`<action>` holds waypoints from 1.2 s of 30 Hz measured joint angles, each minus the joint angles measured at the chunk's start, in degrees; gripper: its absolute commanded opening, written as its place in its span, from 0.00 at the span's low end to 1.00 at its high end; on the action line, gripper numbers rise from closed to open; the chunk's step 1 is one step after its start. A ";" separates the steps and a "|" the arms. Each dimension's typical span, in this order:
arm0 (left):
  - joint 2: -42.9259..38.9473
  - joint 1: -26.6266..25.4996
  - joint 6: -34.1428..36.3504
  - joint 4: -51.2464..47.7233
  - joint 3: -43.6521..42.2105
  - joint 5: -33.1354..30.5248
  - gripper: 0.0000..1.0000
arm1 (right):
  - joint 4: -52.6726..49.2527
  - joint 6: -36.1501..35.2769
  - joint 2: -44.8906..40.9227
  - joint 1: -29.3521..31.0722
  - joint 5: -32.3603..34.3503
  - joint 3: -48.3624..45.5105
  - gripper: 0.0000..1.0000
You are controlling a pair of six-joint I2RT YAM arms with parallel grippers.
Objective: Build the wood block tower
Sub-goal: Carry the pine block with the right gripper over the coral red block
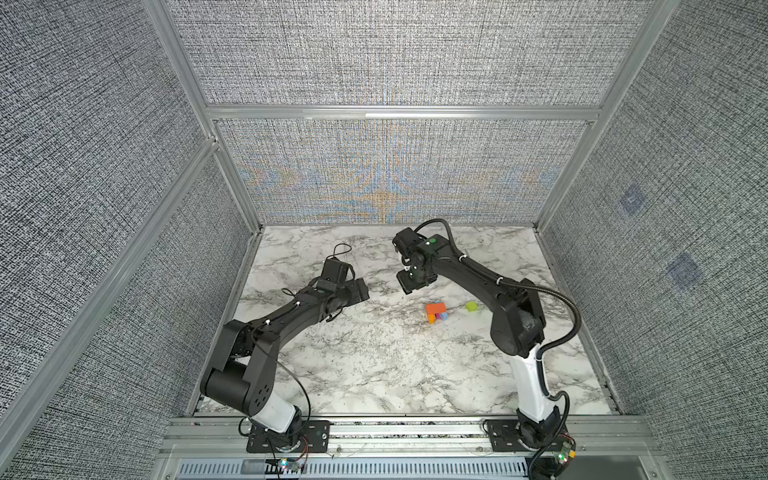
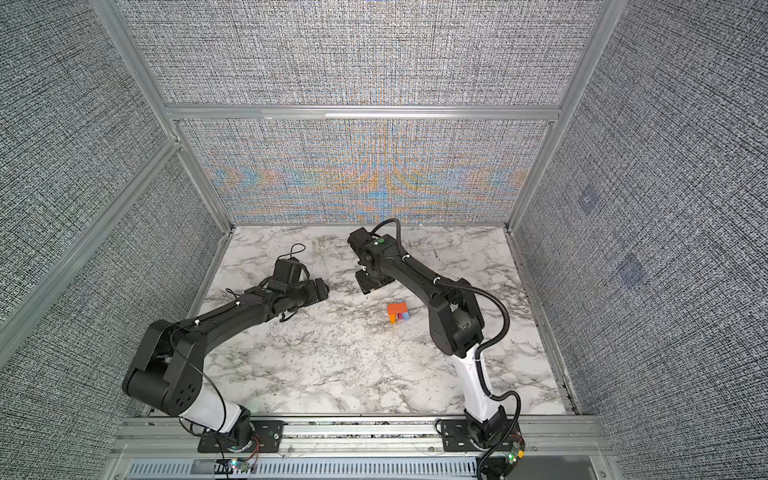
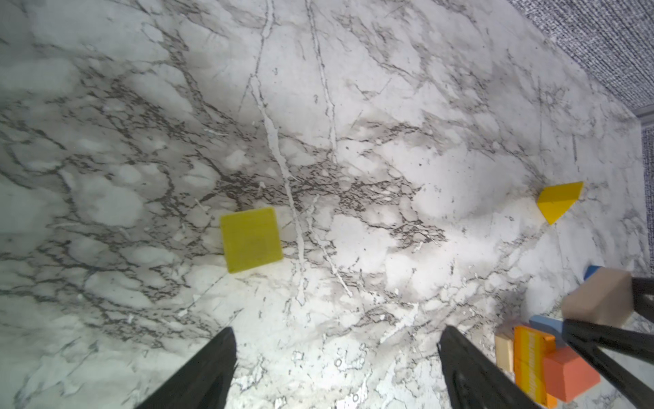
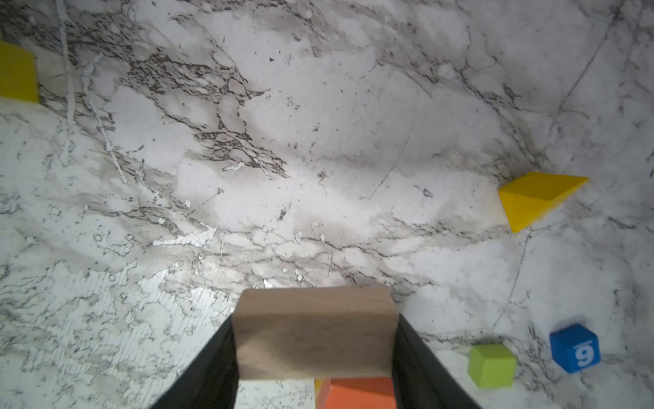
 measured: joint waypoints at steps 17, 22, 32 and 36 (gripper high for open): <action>0.39 -7.72 -1.29 -4.79 4.37 -3.56 0.90 | 2.67 5.35 -16.59 -2.97 -0.70 -21.77 0.57; 0.90 -8.57 -1.38 -5.31 4.94 -3.76 0.90 | 3.76 5.66 -16.92 -2.99 -1.75 -24.15 0.57; 1.57 -8.76 -1.51 -5.95 5.09 -4.59 0.90 | 5.29 5.92 -16.28 -3.10 -2.82 -24.52 0.57; 1.90 -8.76 -1.51 -5.86 5.05 -4.59 0.90 | 5.29 6.32 -15.61 -3.19 -2.97 -24.13 0.57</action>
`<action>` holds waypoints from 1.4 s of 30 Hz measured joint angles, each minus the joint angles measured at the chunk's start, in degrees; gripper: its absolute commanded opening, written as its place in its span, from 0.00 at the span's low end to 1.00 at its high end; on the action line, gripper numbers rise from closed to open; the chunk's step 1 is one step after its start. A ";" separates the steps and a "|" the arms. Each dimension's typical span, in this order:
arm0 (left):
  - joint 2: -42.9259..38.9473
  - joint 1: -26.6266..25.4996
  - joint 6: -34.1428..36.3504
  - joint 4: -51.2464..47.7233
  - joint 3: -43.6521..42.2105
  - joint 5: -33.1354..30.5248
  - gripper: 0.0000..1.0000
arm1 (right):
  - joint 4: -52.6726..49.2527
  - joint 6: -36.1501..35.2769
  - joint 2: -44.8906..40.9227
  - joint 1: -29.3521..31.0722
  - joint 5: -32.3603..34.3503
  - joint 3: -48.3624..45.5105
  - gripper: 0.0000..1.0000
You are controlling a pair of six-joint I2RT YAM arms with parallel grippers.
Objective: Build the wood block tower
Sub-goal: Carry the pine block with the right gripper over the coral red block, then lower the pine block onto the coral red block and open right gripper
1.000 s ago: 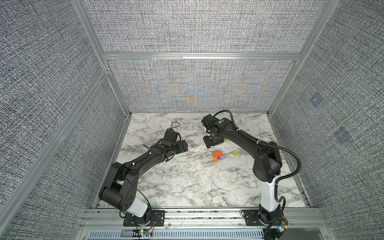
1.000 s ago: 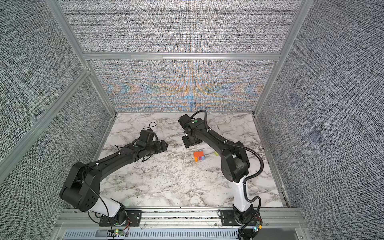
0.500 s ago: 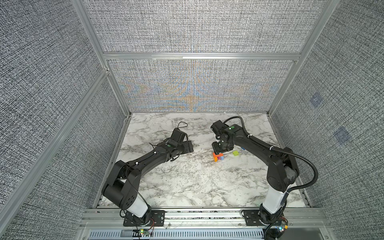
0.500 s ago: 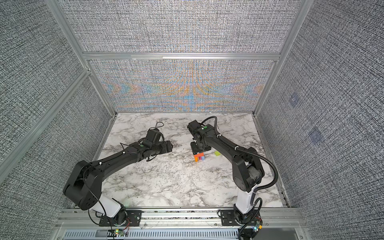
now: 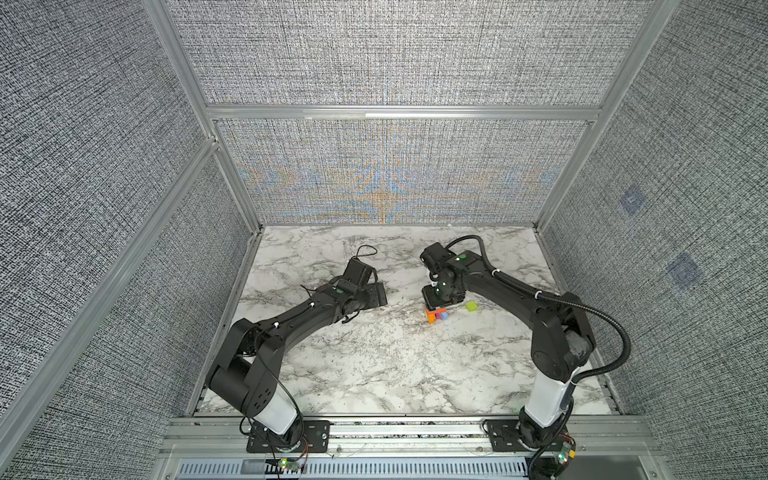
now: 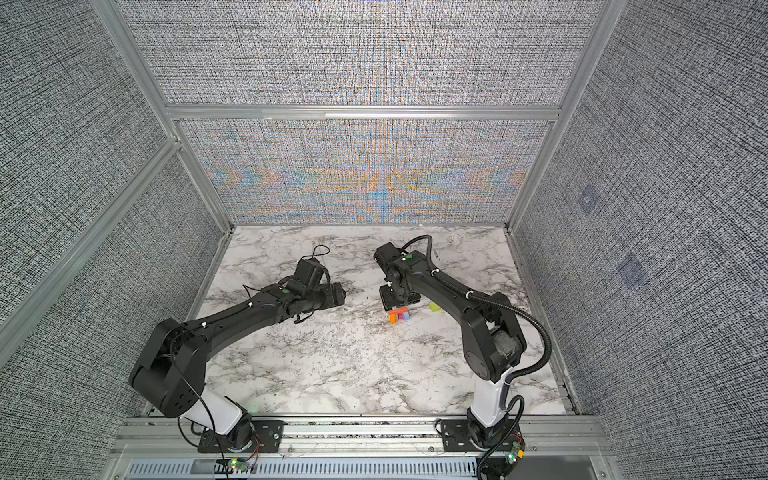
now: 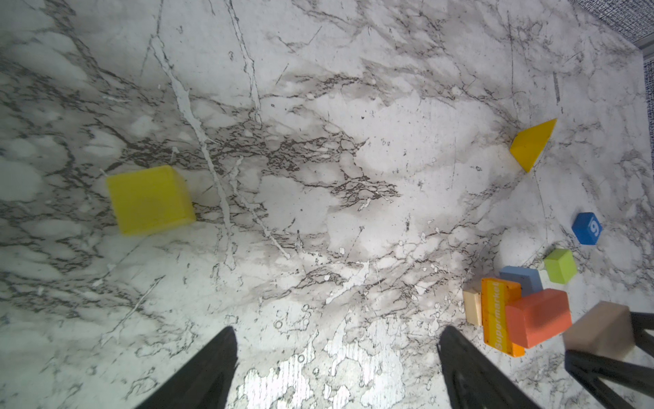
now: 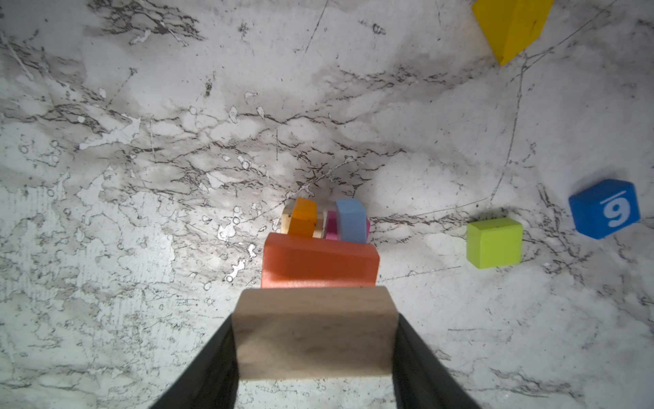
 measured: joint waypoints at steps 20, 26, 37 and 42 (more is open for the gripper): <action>1.97 0.00 -0.22 1.29 -0.66 0.20 0.90 | 0.02 0.02 1.84 -0.13 -0.26 0.39 0.58; 2.19 0.00 -0.46 1.38 -0.76 0.46 0.90 | 0.02 0.00 1.84 -0.15 -0.24 0.39 0.59; 2.62 -0.04 -0.87 2.19 -0.83 0.68 0.90 | 0.00 -0.02 2.54 -0.13 -0.22 0.39 0.59; 2.62 -0.07 -0.87 2.27 -0.81 1.49 0.90 | 0.00 -0.02 2.64 -0.13 -0.20 0.39 0.60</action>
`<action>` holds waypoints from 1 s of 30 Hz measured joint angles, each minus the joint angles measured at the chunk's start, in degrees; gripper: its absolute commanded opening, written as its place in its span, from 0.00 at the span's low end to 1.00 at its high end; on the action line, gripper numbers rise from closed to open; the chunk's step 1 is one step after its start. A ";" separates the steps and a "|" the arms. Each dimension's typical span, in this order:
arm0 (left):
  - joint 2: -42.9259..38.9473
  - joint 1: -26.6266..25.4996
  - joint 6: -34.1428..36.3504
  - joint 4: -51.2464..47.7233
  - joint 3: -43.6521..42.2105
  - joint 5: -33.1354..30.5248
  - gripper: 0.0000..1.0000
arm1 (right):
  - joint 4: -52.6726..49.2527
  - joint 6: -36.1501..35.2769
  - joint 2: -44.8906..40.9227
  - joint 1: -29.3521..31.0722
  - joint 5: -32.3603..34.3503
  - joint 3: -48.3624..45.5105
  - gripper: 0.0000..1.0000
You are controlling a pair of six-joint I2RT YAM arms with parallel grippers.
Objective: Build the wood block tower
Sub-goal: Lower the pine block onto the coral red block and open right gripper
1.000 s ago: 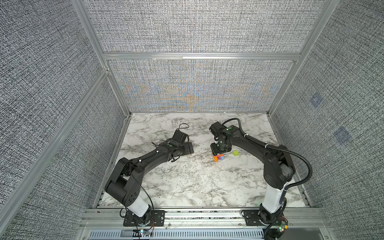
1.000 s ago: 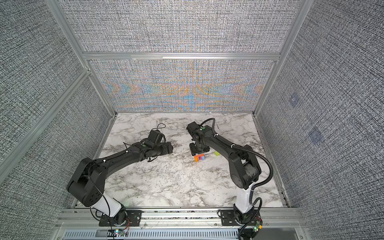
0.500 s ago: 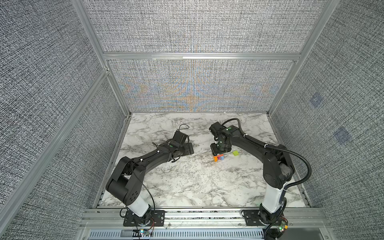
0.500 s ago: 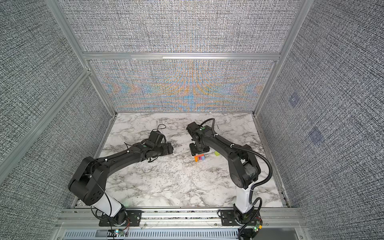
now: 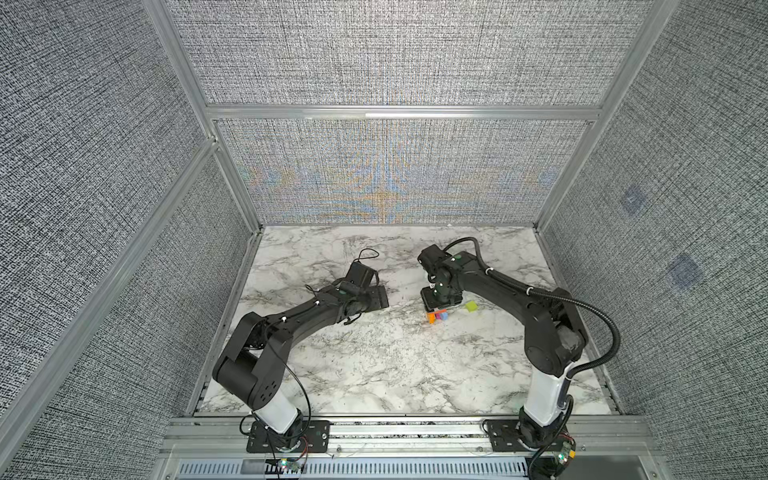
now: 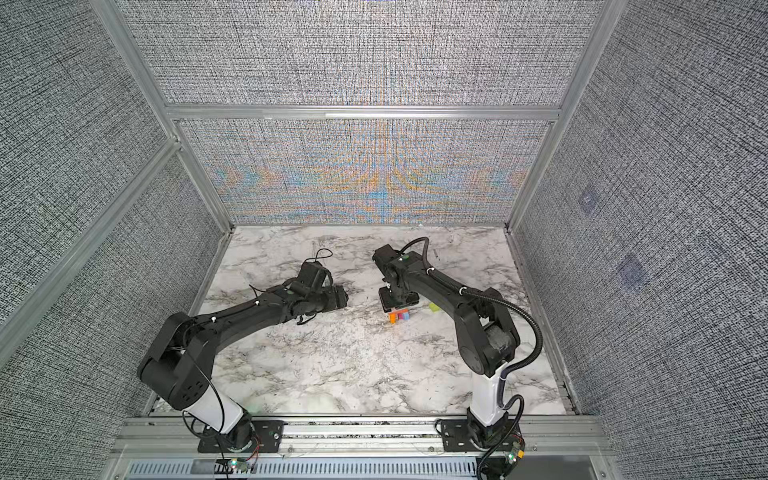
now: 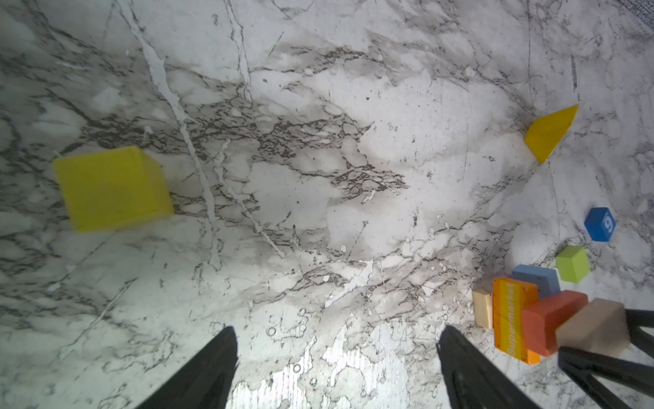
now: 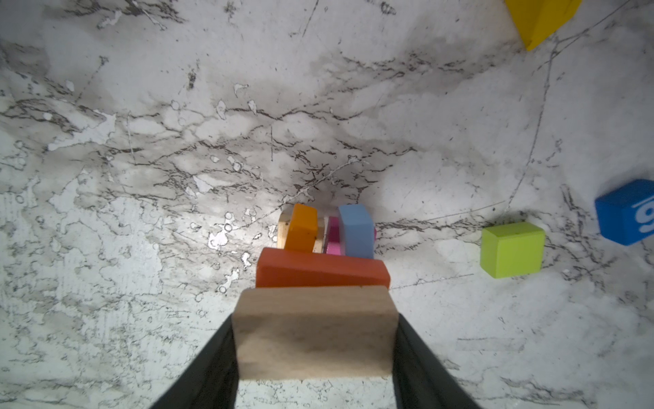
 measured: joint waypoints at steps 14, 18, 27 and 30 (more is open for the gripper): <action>0.07 -0.02 0.00 0.26 0.00 0.22 0.89 | 0.00 0.00 0.15 0.00 0.02 0.02 0.69; 0.13 -0.04 0.00 0.31 -0.04 0.61 0.89 | 0.00 0.00 0.15 0.02 0.20 0.02 0.72; 0.15 -0.11 0.00 0.31 -0.04 0.61 0.89 | 0.00 0.00 0.13 0.02 0.24 0.02 0.74; 0.15 -0.17 0.00 0.31 -0.04 0.61 0.89 | 0.00 -0.02 -0.48 0.04 0.39 0.02 0.74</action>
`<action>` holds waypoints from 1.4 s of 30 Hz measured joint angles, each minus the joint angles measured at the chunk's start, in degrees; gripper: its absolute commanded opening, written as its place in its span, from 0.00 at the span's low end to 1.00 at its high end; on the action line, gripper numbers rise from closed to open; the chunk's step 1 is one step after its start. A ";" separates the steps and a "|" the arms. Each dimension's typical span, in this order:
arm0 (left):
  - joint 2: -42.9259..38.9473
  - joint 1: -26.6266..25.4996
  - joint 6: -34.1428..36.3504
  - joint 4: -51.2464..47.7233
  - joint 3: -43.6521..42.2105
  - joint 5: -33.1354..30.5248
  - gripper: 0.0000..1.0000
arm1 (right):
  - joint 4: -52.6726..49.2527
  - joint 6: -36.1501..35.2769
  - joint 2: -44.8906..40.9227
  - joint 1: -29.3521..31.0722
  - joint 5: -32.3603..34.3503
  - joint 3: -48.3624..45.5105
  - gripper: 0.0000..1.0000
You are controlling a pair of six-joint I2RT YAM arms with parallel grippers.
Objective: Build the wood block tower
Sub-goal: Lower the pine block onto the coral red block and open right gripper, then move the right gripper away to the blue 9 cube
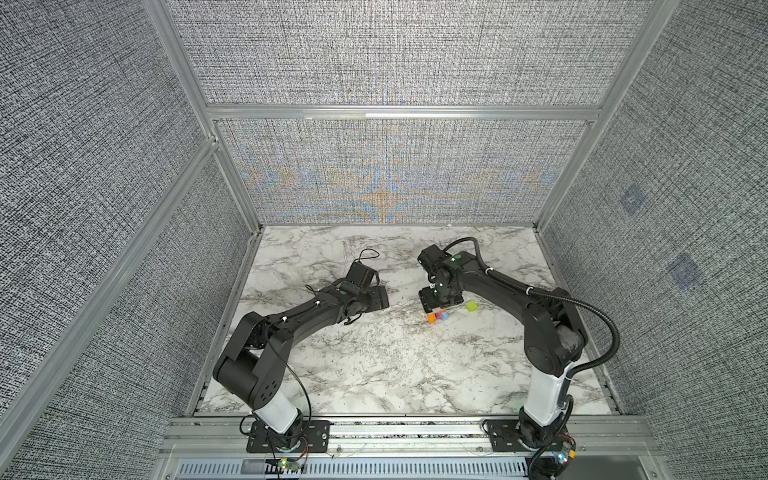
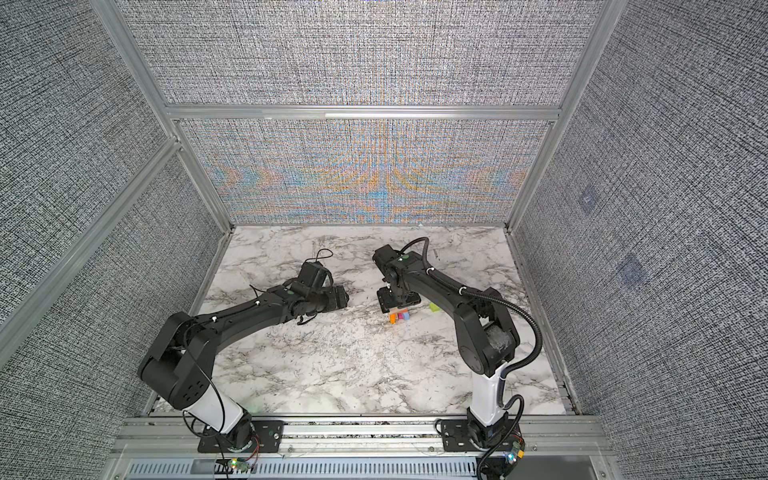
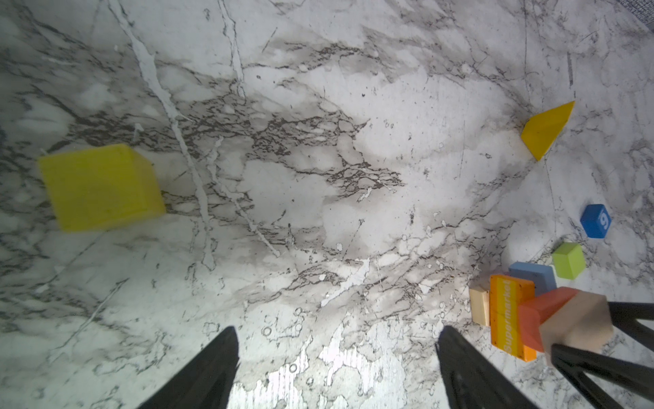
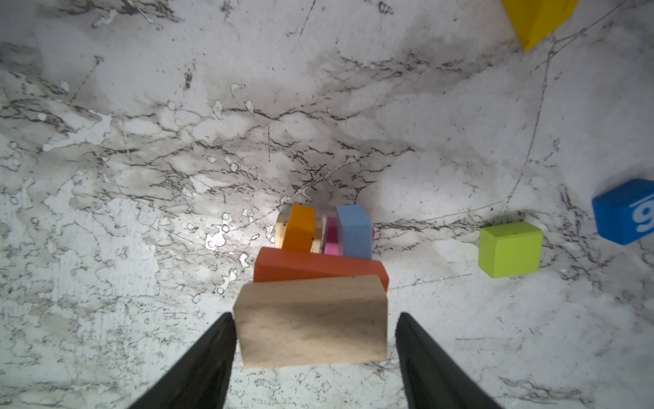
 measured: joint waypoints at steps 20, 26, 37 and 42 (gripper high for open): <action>-2.16 -0.24 4.98 -9.46 8.94 -0.59 0.89 | 1.64 0.44 -12.41 -10.93 0.94 -9.38 0.79; 2.67 -0.50 6.84 -13.14 14.49 -0.66 0.89 | 5.90 2.78 -13.22 -18.73 -0.07 -14.43 0.75; 9.92 -0.50 8.81 -13.27 20.28 -3.21 0.89 | 13.57 5.51 -8.52 -27.23 -1.33 -16.83 0.64; 14.34 -0.50 9.86 -12.70 23.47 -3.67 0.89 | 16.39 6.47 -5.44 -30.21 -1.70 -16.50 0.59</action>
